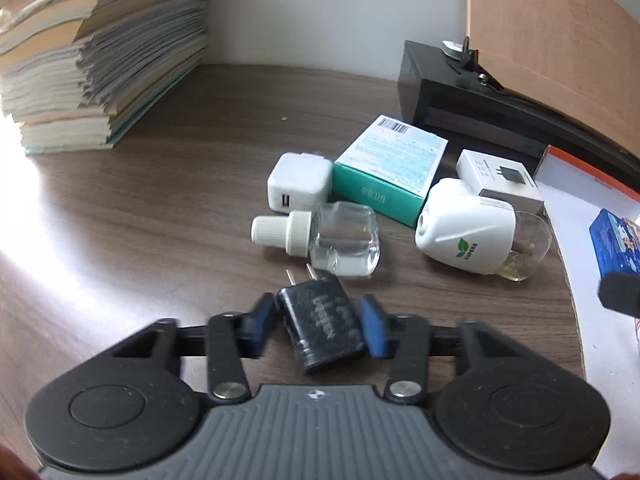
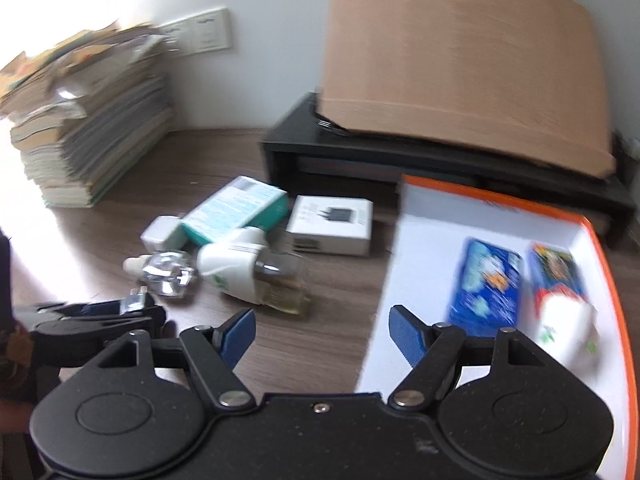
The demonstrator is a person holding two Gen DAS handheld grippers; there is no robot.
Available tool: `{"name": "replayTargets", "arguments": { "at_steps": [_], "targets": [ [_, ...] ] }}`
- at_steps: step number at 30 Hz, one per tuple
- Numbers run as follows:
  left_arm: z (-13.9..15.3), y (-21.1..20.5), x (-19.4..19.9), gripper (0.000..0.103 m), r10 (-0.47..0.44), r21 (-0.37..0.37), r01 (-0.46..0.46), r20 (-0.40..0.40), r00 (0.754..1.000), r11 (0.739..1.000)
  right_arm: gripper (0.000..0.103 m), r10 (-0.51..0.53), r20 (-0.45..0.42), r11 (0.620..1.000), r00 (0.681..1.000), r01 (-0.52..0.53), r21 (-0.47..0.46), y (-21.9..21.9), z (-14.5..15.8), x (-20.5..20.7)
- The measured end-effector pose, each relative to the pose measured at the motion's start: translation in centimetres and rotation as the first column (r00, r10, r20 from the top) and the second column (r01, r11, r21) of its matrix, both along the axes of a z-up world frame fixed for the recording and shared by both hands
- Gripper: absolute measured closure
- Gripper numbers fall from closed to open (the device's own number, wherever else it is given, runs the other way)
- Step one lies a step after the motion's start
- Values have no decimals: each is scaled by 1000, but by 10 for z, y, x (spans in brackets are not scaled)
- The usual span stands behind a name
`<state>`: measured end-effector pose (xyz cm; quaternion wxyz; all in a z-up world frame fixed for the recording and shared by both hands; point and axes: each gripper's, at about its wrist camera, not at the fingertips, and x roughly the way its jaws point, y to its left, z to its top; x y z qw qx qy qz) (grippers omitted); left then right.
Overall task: Organize rigid objects
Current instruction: 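Grasp the black charger with the left tool while the right tool grasps a white air freshener, then lift the black charger with the left tool while the right tool carries the air freshener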
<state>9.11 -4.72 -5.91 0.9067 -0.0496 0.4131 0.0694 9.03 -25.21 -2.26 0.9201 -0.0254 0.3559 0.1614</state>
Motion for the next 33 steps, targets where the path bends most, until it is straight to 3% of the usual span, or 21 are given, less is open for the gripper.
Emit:
{"name": "replayTargets", "arguments": {
  "at_steps": [4, 8, 14, 20, 23, 26, 31, 33],
  "targets": [
    [1, 3, -1, 67, -19, -10, 19, 1, 1000, 1000, 13, 143, 53, 988, 988, -140, -65, 18, 2, 10],
    [3, 8, -6, 67, -24, -24, 24, 1, 1000, 999, 12, 294, 81, 942, 952, -274, -192, 42, -1, 26],
    [8, 17, -13, 67, -5, -45, 5, 6, 1000, 999, 12, 437, 7, 867, 900, -419, -269, 73, -18, 57],
    [11, 24, -17, 67, 20, -54, -20, 7, 1000, 998, 17, 497, -118, 808, 860, -508, -297, 97, -45, 80],
    [11, 23, -18, 66, 25, -54, -25, 10, 1000, 998, 31, 500, -141, 820, 854, -520, -240, 97, -46, 87],
    [12, 23, -18, 66, 32, -60, -31, 16, 999, 998, 32, 483, -138, 841, 865, -502, -202, 93, -46, 85],
    [18, 19, -20, 67, 33, -58, -31, 36, 999, 998, 33, 407, -92, 903, 909, -416, -105, 73, -35, 71],
    [23, 14, -19, 67, 22, -55, -20, 47, 999, 998, 39, 378, -65, 921, 924, -382, -78, 63, -25, 61]
  ]
}}
